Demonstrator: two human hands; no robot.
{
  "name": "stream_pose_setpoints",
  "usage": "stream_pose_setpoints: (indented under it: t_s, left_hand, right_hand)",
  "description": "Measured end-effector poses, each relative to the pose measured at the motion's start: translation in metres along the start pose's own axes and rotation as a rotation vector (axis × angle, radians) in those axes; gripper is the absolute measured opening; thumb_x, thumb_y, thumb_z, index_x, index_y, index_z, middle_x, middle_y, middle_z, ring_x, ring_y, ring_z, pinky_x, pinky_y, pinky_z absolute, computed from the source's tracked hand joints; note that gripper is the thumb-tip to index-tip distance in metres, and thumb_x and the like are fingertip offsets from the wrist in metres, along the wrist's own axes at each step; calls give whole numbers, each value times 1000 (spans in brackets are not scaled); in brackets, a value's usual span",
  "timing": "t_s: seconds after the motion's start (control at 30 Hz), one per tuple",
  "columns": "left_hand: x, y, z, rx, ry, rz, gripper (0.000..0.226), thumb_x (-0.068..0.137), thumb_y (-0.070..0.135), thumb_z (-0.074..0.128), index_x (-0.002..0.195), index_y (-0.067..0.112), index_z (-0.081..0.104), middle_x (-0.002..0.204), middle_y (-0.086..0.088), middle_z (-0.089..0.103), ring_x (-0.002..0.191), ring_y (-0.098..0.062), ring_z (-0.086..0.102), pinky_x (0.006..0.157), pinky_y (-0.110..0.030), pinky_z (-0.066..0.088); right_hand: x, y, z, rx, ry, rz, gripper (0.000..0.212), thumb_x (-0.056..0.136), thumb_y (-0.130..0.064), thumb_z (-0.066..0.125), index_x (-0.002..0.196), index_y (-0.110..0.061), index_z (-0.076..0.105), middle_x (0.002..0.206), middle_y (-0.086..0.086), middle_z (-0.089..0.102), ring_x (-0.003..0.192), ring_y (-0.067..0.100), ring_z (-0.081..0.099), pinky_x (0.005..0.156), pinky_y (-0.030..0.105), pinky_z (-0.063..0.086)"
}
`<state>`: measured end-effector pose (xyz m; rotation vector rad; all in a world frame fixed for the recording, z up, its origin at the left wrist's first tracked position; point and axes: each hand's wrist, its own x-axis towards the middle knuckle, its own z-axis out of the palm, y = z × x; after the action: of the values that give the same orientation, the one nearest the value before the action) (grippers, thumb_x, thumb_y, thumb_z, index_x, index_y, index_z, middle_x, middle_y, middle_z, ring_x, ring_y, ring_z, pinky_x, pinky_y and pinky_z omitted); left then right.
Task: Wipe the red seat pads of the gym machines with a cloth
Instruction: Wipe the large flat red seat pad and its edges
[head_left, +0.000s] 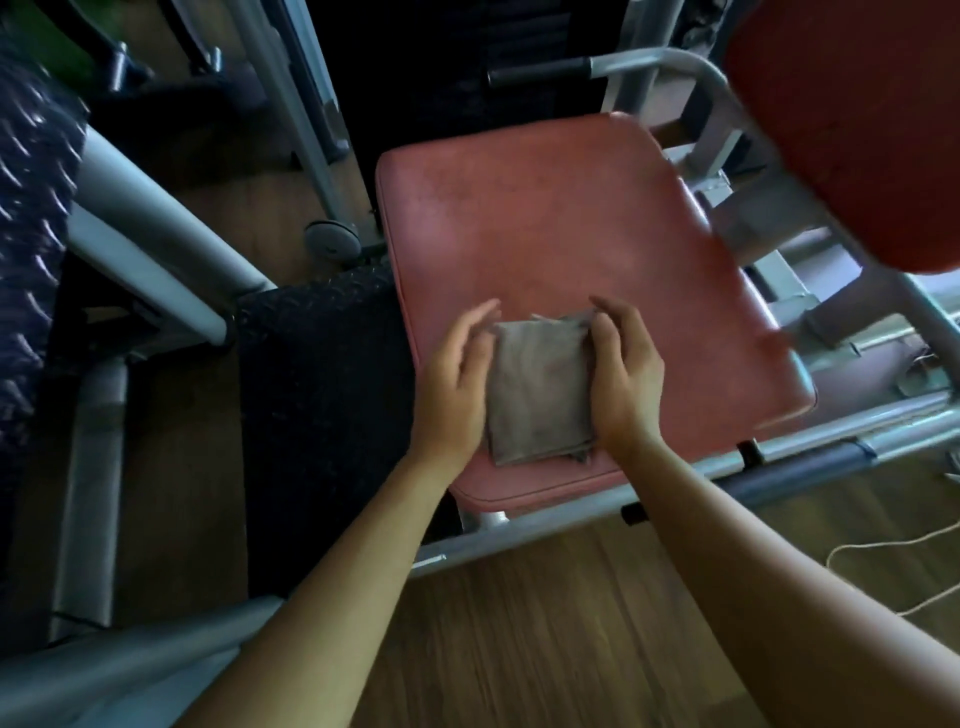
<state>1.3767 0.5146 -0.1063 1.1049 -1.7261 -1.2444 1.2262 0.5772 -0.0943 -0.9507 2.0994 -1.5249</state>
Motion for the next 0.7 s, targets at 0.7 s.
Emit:
stream_pose_setpoints:
  t_s: [0.7]
  left_hand:
    - [-21, -19, 10, 140, 387, 122, 31, 108, 19, 41, 106, 5, 68, 103, -1, 70, 98, -9, 64, 90, -33, 52]
  right_hand:
    - [-45, -7, -13, -722, -431, -236, 67, 90, -60, 60, 149, -35, 40, 155, 1, 38, 153, 34, 10, 113, 52, 33]
